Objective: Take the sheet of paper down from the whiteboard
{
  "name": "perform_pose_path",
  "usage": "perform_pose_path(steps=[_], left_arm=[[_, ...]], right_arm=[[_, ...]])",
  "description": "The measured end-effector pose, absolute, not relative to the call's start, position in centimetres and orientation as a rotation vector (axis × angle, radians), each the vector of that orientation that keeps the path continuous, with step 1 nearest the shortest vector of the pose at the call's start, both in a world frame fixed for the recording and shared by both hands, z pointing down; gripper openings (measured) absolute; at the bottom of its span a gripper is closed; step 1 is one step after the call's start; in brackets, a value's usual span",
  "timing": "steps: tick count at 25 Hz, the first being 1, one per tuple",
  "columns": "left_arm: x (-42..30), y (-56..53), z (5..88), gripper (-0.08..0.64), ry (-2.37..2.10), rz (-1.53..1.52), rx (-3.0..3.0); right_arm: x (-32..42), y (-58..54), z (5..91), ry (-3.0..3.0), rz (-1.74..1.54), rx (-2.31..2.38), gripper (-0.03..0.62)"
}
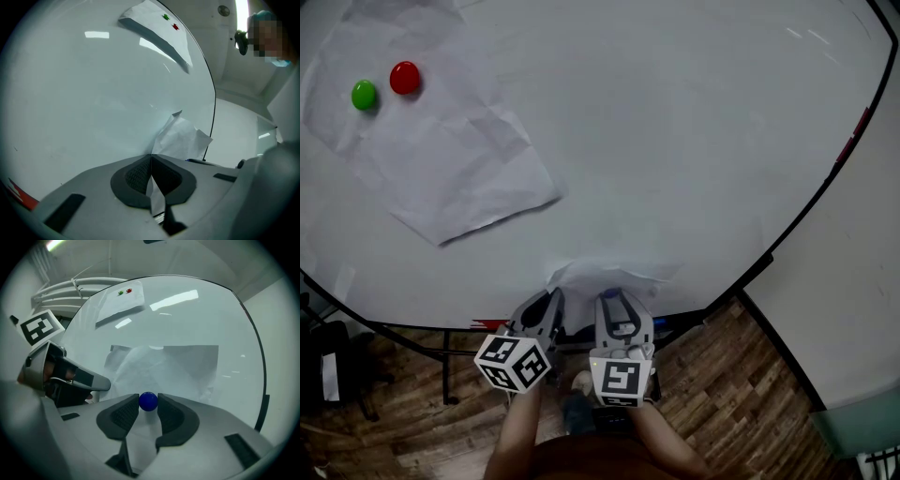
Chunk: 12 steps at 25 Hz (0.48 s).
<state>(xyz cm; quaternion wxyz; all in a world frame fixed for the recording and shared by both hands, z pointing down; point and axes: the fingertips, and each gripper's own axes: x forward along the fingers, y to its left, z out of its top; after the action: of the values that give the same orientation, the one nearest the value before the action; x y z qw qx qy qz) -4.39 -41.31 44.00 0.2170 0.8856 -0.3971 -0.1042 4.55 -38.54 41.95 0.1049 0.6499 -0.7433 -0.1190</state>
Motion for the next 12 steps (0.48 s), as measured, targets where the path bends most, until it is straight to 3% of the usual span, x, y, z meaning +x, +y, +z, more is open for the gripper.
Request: perform_pose_path(steps=[12], left_arm=[[-5.7,-40.8,43.2,0.025,-1.099,-0.374,2.401]], right_arm=[[5.4,-37.9,41.9,-2.199,-0.332,1.929,0.136]])
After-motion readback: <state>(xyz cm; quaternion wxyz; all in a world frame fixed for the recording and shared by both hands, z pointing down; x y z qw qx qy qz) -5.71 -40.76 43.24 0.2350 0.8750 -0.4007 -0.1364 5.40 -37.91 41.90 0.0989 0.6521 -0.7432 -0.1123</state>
